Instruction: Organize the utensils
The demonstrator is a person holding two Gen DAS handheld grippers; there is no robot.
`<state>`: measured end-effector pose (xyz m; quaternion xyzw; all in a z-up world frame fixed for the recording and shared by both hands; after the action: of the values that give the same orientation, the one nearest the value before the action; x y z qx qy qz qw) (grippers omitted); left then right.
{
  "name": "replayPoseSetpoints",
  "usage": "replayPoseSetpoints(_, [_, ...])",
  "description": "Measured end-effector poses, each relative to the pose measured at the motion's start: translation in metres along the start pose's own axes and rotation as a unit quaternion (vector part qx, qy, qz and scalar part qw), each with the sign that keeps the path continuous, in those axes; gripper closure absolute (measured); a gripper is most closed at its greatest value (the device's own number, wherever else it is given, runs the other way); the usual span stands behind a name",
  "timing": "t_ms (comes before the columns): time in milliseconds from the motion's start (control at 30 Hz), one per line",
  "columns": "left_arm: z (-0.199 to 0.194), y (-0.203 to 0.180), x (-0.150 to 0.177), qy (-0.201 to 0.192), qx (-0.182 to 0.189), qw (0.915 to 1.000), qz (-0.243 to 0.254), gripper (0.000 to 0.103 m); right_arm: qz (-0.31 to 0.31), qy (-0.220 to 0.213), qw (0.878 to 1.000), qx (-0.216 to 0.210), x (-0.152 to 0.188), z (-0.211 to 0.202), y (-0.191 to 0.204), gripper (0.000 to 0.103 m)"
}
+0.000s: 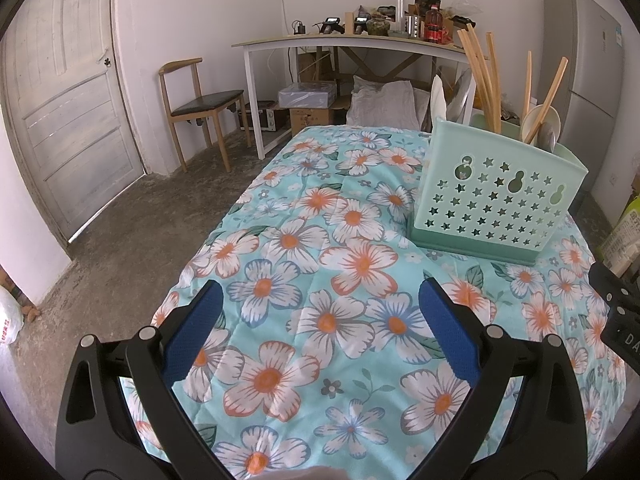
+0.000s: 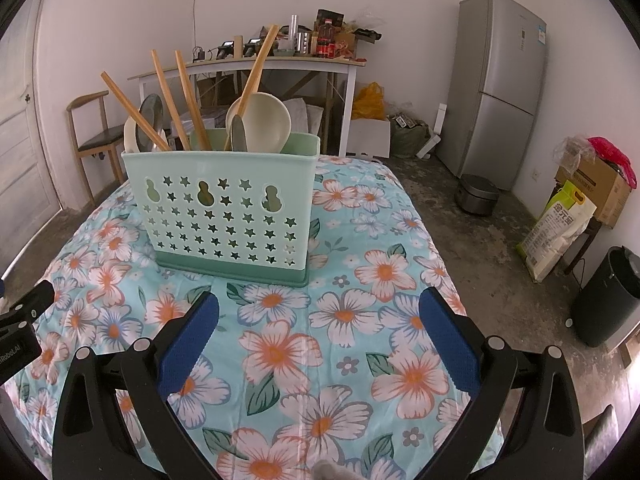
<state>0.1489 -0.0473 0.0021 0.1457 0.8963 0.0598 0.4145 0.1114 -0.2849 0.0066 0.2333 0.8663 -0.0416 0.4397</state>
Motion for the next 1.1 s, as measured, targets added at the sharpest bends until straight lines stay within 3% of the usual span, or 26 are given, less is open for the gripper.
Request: replayPoseSetpoints(1100, [0.0004, -0.0012, -0.0003, 0.0, 0.001, 1.0, 0.0, 0.008, -0.001, 0.005, 1.0, -0.002, 0.0024, 0.0008, 0.0002, 0.006])
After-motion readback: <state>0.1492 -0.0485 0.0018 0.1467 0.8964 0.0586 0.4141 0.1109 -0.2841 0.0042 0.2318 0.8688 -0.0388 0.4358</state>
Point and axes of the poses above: each gripper's, at about its wrist camera, not at the fingertips, and z roughly the way its jaws point, y to its left, x to its underside, the point moved 8 cm from there along z, roughly the way its jaws point, and after that the axes turned 15 degrees about z, right-handed, at the moved point
